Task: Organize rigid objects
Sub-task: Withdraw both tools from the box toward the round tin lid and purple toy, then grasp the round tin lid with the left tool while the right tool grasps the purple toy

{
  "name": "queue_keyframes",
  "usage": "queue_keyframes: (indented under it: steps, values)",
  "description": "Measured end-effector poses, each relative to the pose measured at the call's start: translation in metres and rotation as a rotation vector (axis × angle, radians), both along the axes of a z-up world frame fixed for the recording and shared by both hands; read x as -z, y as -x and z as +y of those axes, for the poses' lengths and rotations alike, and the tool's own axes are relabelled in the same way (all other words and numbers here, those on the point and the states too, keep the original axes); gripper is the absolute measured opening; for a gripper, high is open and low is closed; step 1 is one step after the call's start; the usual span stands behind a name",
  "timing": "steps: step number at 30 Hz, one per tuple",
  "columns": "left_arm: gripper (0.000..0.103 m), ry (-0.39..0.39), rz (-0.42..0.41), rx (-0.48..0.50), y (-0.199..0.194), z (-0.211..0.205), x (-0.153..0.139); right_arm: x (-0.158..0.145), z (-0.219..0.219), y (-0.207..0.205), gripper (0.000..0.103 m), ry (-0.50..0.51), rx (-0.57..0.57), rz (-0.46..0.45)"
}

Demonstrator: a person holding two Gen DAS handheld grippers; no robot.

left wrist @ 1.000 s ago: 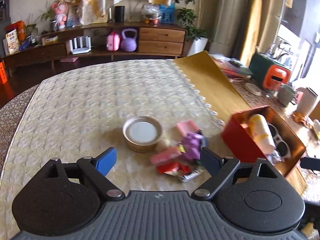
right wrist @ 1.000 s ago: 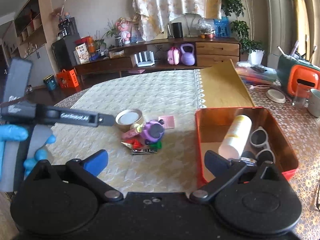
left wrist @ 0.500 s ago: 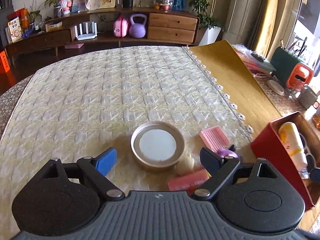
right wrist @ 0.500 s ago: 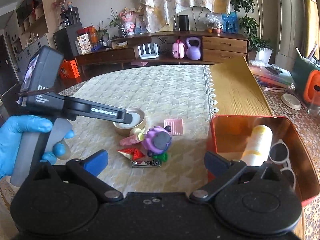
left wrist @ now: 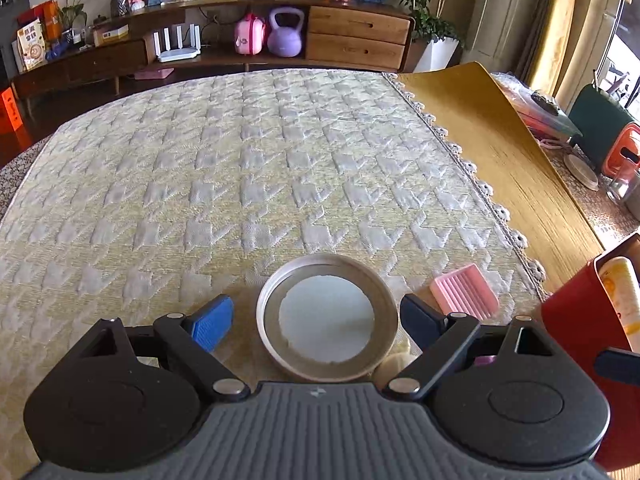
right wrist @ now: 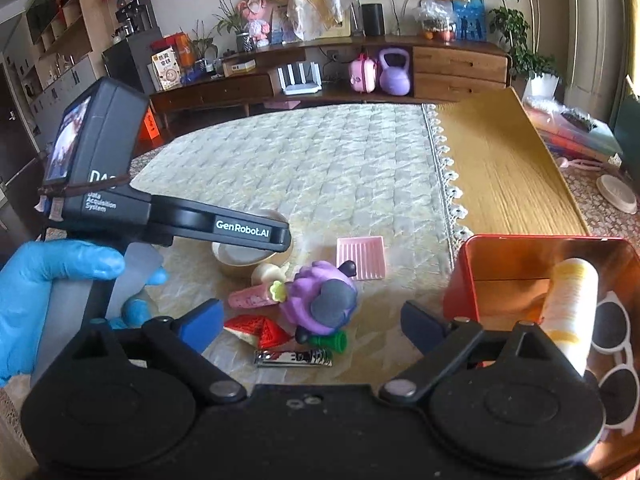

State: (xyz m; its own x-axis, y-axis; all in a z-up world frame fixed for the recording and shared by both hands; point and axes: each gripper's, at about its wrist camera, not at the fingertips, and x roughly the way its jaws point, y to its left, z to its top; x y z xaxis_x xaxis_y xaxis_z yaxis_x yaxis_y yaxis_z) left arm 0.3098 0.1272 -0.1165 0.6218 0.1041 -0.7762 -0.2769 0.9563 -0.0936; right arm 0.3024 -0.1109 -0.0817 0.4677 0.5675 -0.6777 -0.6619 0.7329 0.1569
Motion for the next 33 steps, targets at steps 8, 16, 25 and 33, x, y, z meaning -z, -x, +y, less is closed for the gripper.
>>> queue_keyframes:
  steps: [8,16,25,33]
  values:
    - [0.091,0.011,0.013,-0.010,-0.011,0.003,0.011,0.016,0.009,-0.017,0.080,0.039,0.001,0.009]
    - [0.091,-0.037,0.000,0.008,-0.014,-0.002,0.016,0.019,0.023,-0.016,0.071,0.085,-0.043,-0.038]
    - [0.078,-0.080,-0.020,0.041,-0.011,-0.009,0.017,0.029,0.029,-0.020,0.057,0.088,-0.059,-0.007]
    - [0.077,-0.082,-0.021,0.037,-0.002,-0.005,0.015,0.028,0.027,-0.019,0.049,0.064,-0.056,-0.002]
